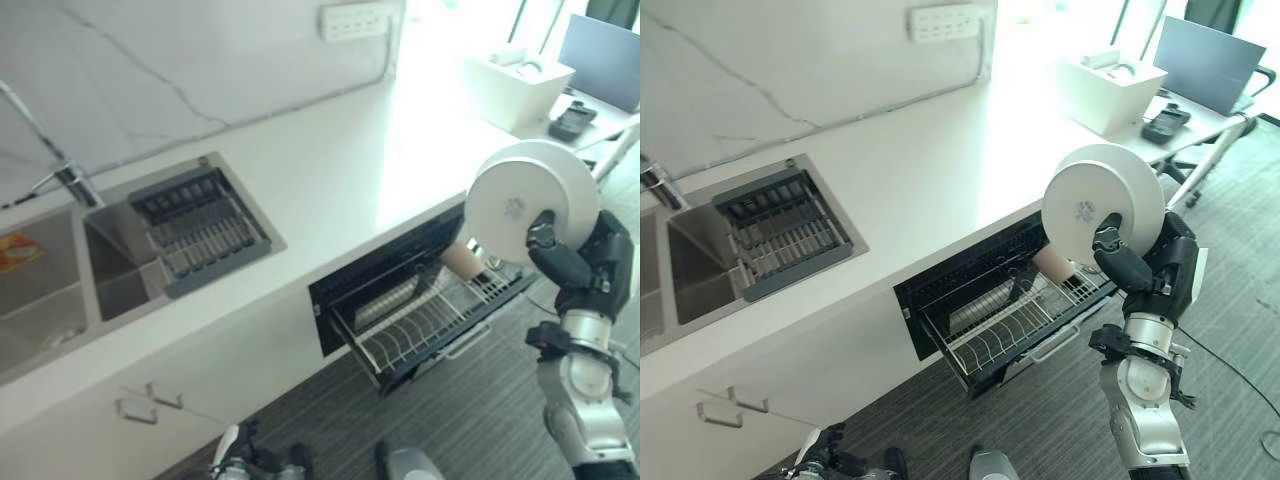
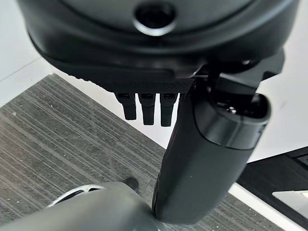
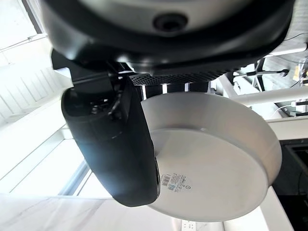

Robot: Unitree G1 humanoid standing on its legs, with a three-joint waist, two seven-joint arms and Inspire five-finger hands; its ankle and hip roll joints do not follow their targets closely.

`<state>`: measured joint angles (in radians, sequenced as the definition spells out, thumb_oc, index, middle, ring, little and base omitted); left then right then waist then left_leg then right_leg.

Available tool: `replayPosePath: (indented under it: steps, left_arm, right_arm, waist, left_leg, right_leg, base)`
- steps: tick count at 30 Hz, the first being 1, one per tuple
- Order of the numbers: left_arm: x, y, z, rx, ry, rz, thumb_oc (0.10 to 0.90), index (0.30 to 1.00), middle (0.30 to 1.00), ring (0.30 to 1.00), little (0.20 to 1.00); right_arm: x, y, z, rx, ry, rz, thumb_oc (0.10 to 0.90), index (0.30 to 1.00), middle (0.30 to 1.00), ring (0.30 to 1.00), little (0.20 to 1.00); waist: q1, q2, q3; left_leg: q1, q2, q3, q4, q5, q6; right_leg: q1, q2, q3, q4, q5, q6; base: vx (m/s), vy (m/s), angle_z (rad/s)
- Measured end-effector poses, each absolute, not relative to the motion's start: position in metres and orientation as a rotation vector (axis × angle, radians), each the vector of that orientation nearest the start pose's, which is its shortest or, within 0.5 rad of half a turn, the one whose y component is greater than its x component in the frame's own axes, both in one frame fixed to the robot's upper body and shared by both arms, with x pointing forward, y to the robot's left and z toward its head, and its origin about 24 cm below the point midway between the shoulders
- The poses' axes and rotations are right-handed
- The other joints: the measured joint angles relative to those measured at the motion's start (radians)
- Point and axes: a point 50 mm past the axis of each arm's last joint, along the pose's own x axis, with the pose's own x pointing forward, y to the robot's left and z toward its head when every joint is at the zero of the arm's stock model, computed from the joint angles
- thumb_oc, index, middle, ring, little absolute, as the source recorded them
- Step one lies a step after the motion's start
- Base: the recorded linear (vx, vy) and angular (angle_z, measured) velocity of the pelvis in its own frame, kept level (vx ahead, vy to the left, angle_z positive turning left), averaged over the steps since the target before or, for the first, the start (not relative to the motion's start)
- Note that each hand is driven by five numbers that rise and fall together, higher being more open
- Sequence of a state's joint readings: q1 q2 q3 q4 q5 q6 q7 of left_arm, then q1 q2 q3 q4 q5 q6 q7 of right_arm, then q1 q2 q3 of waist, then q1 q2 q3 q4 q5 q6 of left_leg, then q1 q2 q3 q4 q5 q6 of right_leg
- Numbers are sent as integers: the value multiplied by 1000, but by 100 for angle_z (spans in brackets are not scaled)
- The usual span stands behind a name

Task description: Place the dishes in the dishwasher.

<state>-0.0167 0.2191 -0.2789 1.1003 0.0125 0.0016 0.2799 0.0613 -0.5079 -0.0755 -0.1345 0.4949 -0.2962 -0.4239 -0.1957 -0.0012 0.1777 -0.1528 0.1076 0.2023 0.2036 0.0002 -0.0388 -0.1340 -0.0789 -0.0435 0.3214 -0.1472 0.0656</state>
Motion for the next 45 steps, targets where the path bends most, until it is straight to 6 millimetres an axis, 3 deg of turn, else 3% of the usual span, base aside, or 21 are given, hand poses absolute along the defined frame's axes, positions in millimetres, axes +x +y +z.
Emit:
replayPosePath:
  steps: [9,14,18,22,29,34,36,39,42,45]
  left_arm:
    - [117,218,-153,513,1078,107,800,900,900,900,900]
    - [121,215,-152,587,1060,39,800,900,900,900,900]
    - [126,213,-151,652,1047,-48,800,900,900,900,900]
    - [129,213,-149,706,1034,-83,800,900,900,900,900]
    - [132,216,-148,758,1032,-127,800,900,900,900,900]
    - [141,228,-142,806,1032,-129,800,900,900,900,900]
    - [152,229,-137,850,1005,-173,800,900,900,900,900]
    - [168,227,-131,880,978,-197,800,900,900,900,900]
    - [187,222,-122,905,919,-212,800,900,900,900,900]
    - [194,219,-119,901,893,-221,800,900,900,900,900]
  right_arm:
    - [220,-274,80,13,-217,-324,400,300,300,300,300]
    - [221,-267,52,-26,-92,-254,400,300,300,300,300]
    - [222,-260,44,-66,-59,-187,400,300,300,300,300]
    - [228,-258,39,-57,-20,-152,400,300,300,300,300]
    - [249,-230,36,-71,45,-17,400,300,300,300,300]
    - [260,-236,12,-75,194,-111,400,300,300,300,300]
    - [268,-247,2,-163,262,-203,400,300,300,300,300]
    - [294,-250,16,-254,243,-268,400,300,300,300,300]
    - [322,-253,47,-360,154,-327,400,300,300,300,300]
    - [329,-260,59,-427,115,-370,400,300,300,300,300]
  waist:
    - [-16,-6,-19]
    - [9,-10,-28]
    - [37,-13,-29]
    - [49,-21,-29]
    - [103,-31,-28]
    - [133,-45,-21]
    - [146,-35,17]
    - [157,-13,66]
    - [178,16,149]
    - [205,26,190]
  left_leg:
    - [12,3,18,0,-7,1]
    - [8,2,12,1,-6,2]
    - [3,2,3,3,-6,3]
    - [-5,-3,-15,6,-3,3]
    - [-8,-7,-41,9,-4,5]
    - [-39,-10,-62,19,2,0]
    - [-49,-22,-75,21,7,6]
    - [-91,-27,-77,29,20,12]
    - [-131,-32,-91,35,40,25]
    - [-143,-40,-109,33,42,22]
  right_leg:
    - [5,-1,10,2,1,1]
    - [4,-1,7,5,1,1]
    - [4,0,2,5,1,0]
    - [6,-3,-14,5,-1,1]
    - [15,-7,-39,5,-9,-2]
    - [1,-8,-59,8,-11,-3]
    - [0,-18,-73,9,-11,-1]
    - [-41,-22,-75,16,0,3]
    - [-72,-23,-90,22,17,-6]
    - [-76,-29,-106,22,16,-6]
  base:
    - [0,6,-5]
    - [6,-8,2]
    - [46,-29,6]
    - [39,-29,10]
    - [44,-23,11]
    - [-10,-31,13]
    - [-92,-11,19]
    - [-128,-2,6]
    - [-118,9,15]
    - [-29,26,22]
